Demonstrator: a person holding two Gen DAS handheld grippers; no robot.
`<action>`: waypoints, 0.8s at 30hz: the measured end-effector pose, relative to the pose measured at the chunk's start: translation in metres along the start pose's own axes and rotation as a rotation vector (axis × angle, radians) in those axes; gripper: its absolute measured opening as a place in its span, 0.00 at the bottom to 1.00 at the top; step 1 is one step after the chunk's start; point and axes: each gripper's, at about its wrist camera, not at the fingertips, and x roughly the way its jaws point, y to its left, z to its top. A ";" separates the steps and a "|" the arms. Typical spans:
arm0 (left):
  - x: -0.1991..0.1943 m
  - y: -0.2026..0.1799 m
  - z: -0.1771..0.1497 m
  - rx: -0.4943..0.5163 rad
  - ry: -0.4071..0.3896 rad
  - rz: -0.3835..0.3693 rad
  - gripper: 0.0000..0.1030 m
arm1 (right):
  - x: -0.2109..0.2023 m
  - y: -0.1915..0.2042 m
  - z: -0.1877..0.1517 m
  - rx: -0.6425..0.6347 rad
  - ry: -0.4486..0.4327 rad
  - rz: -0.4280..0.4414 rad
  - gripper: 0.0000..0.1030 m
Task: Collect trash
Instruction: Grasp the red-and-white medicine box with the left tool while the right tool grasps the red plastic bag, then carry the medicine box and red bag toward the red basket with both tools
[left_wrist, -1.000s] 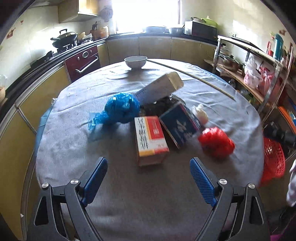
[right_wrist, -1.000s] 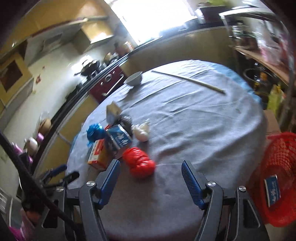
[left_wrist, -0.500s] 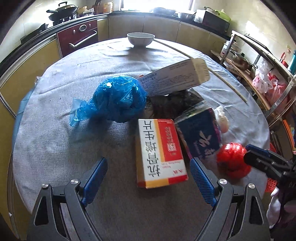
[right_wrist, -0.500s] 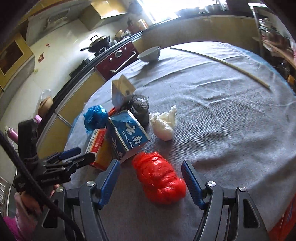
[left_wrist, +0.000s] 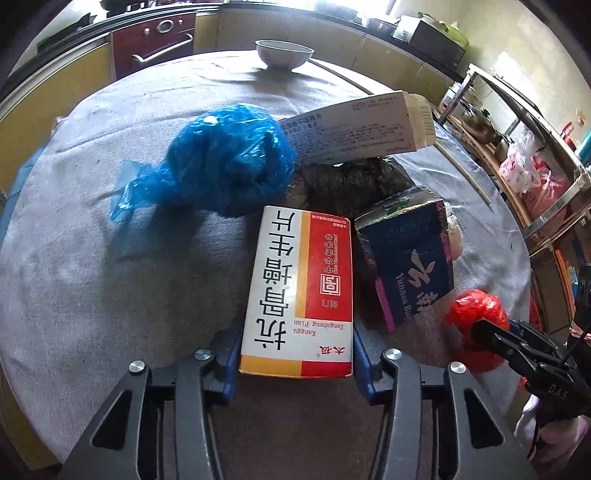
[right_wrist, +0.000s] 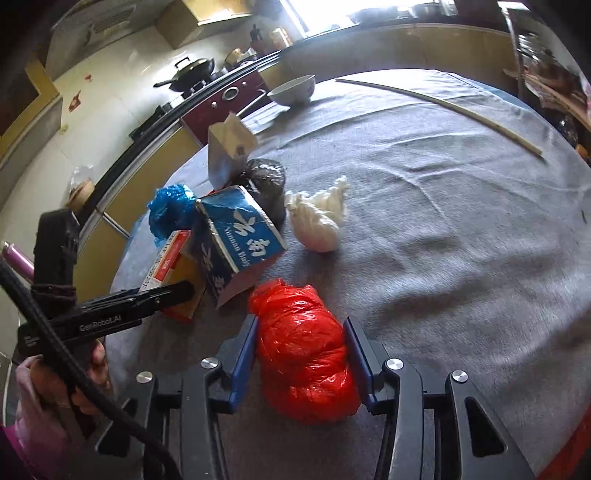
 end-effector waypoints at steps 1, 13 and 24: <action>-0.003 0.000 -0.003 0.000 -0.007 0.000 0.49 | -0.004 -0.002 -0.002 0.010 -0.004 0.005 0.48; -0.061 -0.048 -0.047 0.139 -0.126 0.047 0.49 | -0.048 -0.011 -0.016 0.092 -0.084 0.069 0.48; -0.080 -0.101 -0.055 0.272 -0.187 0.126 0.49 | -0.091 -0.022 -0.032 0.118 -0.160 0.056 0.48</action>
